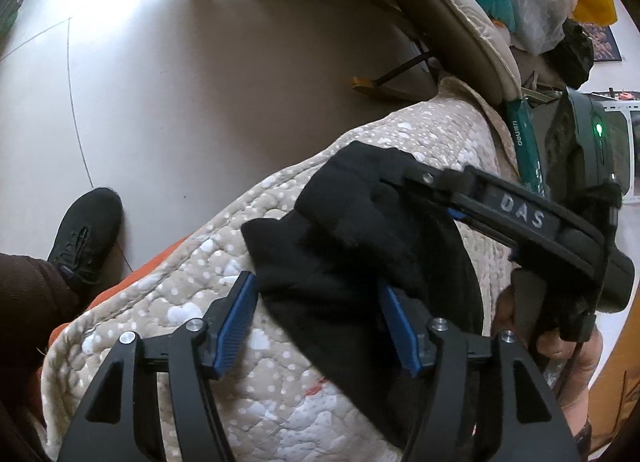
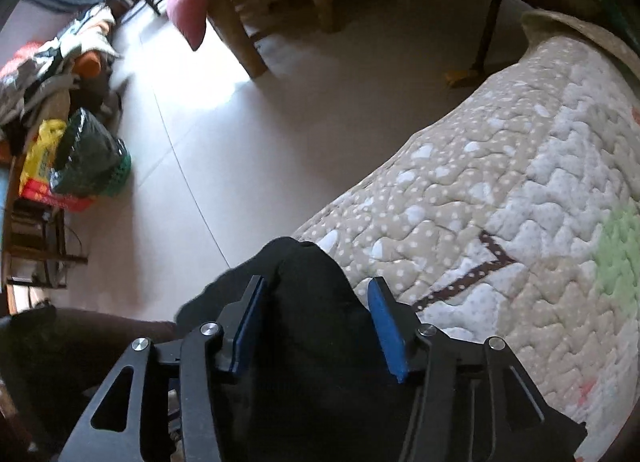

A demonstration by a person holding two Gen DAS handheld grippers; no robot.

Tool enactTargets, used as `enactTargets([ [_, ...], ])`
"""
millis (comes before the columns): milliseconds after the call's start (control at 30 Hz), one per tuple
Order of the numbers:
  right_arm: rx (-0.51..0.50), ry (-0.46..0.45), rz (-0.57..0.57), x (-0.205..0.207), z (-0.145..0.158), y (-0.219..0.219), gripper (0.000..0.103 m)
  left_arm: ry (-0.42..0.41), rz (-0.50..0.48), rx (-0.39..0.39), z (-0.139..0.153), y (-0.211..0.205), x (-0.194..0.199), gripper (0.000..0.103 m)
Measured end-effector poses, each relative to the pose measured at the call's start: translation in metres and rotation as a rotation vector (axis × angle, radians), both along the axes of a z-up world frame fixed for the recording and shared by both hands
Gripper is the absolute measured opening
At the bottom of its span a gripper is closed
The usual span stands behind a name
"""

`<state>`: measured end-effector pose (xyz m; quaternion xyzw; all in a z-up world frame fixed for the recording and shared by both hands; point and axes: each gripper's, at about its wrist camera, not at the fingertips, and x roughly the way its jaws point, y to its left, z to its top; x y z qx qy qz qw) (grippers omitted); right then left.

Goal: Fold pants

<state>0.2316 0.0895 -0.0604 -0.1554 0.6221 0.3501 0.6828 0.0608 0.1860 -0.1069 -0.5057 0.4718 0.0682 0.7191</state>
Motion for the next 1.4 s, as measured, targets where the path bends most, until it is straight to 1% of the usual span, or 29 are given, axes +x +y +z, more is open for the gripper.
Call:
enactTargets([
  [33, 0.003, -0.004, 0.005, -0.001, -0.001, 0.004, 0.061, -0.004, 0.001, -0.006, 0.0, 0.0, 0.0, 0.061],
  [133, 0.005, 0.01, 0.021, -0.003, -0.003, 0.013, 0.061, -0.014, 0.005, -0.028, 0.0, 0.003, -0.003, 0.061],
  [200, -0.011, 0.01, 0.061, -0.01, -0.005, 0.021, 0.061, -0.022, 0.011, -0.05, 0.0, 0.005, -0.006, 0.061],
  [300, -0.033, -0.002, 0.09, -0.016, -0.007, 0.024, 0.061, -0.043, 0.026, -0.102, 0.001, 0.011, -0.012, 0.061],
  [367, -0.026, 0.01, 0.072, -0.014, -0.007, 0.023, 0.061, -0.068, 0.042, -0.115, 0.005, 0.016, -0.015, 0.061],
  [467, -0.007, 0.038, 0.033, -0.009, -0.008, 0.017, 0.061, -0.09, 0.045, -0.1, 0.011, 0.019, -0.014, 0.061],
  [600, -0.001, 0.058, 0.01, -0.006, -0.006, 0.015, 0.061, -0.076, 0.038, -0.098, 0.008, 0.015, -0.012, 0.061],
  [700, -0.001, 0.073, 0.011, -0.006, -0.006, 0.014, 0.061, -0.072, 0.025, -0.11, 0.005, 0.012, -0.011, 0.061],
  [833, 0.014, 0.1, -0.02, -0.001, -0.007, 0.009, 0.061, -0.092, 0.084, -0.164, 0.006, 0.028, -0.016, 0.061],
  [933, 0.019, 0.111, -0.023, 0.002, -0.007, 0.006, 0.061, -0.107, 0.132, -0.172, 0.01, 0.04, -0.023, 0.061],
  [1000, 0.018, 0.116, -0.024, 0.002, -0.007, 0.006, 0.061, -0.116, 0.153, -0.167, 0.013, 0.045, -0.028, 0.061],
  [1100, 0.019, 0.122, -0.027, 0.003, -0.007, 0.005, 0.061, -0.105, 0.158, -0.123, 0.018, 0.043, -0.029, 0.063],
  [1167, 0.017, 0.121, -0.022, 0.003, -0.007, 0.006, 0.061, -0.07, 0.111, -0.091, 0.015, 0.032, -0.024, 0.063],
  [1200, 0.014, 0.122, -0.019, 0.003, -0.007, 0.006, 0.061, -0.059, 0.092, -0.089, 0.012, 0.027, -0.022, 0.063],
  [1267, 0.007, 0.119, -0.014, 0.003, -0.007, 0.007, 0.061, -0.018, 0.029, -0.064, 0.006, 0.012, -0.015, 0.063],
  [1333, -0.003, 0.112, -0.009, 0.0, -0.007, 0.01, 0.061, 0.003, 0.001, -0.043, 0.001, 0.002, -0.01, 0.063],
  [1400, -0.016, 0.1, 0.002, -0.003, -0.007, 0.013, 0.062, 0.0, -0.009, -0.001, 0.003, -0.003, -0.005, 0.067],
])
